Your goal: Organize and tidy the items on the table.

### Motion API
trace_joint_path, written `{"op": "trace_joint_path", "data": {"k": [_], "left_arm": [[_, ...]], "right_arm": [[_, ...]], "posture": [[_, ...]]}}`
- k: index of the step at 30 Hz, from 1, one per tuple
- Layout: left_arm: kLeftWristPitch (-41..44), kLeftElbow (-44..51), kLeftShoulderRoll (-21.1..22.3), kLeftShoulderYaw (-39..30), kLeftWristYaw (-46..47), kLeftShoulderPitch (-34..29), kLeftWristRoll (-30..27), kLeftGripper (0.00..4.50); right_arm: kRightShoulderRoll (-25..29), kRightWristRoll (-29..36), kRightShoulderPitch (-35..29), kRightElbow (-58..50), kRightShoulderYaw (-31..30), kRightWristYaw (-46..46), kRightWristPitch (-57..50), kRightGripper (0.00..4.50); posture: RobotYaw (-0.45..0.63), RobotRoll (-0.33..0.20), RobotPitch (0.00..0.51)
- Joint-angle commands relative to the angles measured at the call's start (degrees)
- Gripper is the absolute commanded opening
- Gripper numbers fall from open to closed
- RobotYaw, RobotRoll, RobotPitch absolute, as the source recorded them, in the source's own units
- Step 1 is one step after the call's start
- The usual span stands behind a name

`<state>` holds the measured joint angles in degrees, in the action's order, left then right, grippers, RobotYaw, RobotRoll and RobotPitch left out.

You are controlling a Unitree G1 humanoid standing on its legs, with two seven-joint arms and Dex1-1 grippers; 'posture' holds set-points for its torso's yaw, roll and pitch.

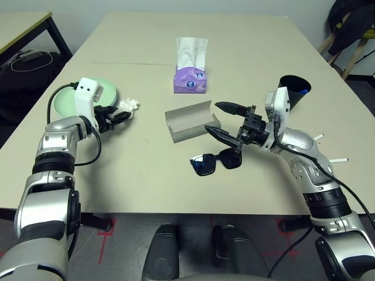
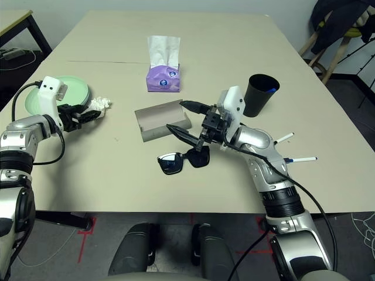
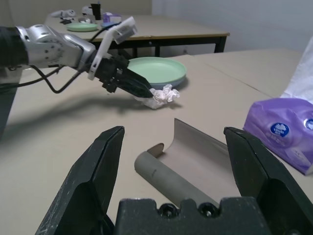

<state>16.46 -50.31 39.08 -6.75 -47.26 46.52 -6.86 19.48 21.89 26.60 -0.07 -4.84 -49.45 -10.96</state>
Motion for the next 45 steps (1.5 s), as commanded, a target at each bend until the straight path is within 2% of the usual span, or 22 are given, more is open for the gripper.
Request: {"op": "trace_joint_path", "data": {"k": [1, 2, 13, 18, 21, 25, 28, 32, 36, 42, 45], "left_arm": [[1.04, 0.31, -0.08, 0.63, -0.41, -1.10, 0.32, 0.30], [1.30, 0.49, -0.05, 0.58, -0.59, -1.16, 0.20, 0.02], [4.01, 4.62, 0.12, -2.02, -0.62, -1.17, -2.37, 0.02], [6.17, 6.42, -1.56, -6.57, 2.21, 0.12, -6.70, 0.02], [4.42, 4.75, -2.05, -10.71, 8.69, 2.95, -8.52, 0.02], [-3.57, -0.51, -1.93, -14.10, 21.05, 6.27, -6.99, 0.02], [-7.47, -3.87, -1.37, -13.81, 26.33, 7.01, -5.00, 0.02], [-8.36, -6.62, -1.05, -12.28, 28.60, 7.25, -3.45, 0.02], [-8.82, -8.61, -0.87, -11.27, 29.70, 7.68, -2.29, 1.01], [-12.26, -8.89, -1.22, -11.55, 27.17, 7.73, -3.03, 3.41], [-13.18, -7.74, -1.64, -11.88, 21.67, 7.74, -4.88, 4.48]], "right_arm": [[0.35, -0.32, -0.14, 0.19, 0.09, 0.31, -1.01, 4.50], [0.38, -0.45, -0.17, 0.31, 0.10, 0.28, -0.89, 4.50], [0.25, -0.91, -0.31, 1.17, 0.18, -0.09, 0.04, 4.50], [-0.06, -0.95, -0.12, 1.34, -0.14, -0.27, 0.10, 4.50], [-0.13, -0.97, 0.20, 1.48, -0.15, -0.33, 0.08, 4.50], [-0.16, -0.94, 0.34, 1.54, -0.12, -0.40, 0.09, 4.50], [-0.31, -0.90, 0.47, 1.46, -0.13, -0.34, 0.11, 4.50], [-0.52, -0.83, 0.69, 1.23, -0.13, -0.15, 0.03, 4.50], [-0.63, -0.87, 0.59, 1.07, 0.02, -0.11, 0.24, 4.50], [-0.59, -0.96, 0.21, 1.29, 0.20, -0.20, 0.81, 4.50], [-0.98, -1.32, 0.95, 2.51, 0.13, 0.07, 1.41, 4.50]], "posture": [[0.15, 0.000, 0.108], [0.16, 0.000, 0.107], [0.16, 0.000, 0.108], [0.17, 0.000, 0.109], [0.17, 0.000, 0.107], [0.17, 0.000, 0.107], [0.17, 0.000, 0.105], [0.17, 0.000, 0.105], [0.17, 0.000, 0.109], [0.17, 0.000, 0.100], [0.18, 0.000, 0.097]]}}
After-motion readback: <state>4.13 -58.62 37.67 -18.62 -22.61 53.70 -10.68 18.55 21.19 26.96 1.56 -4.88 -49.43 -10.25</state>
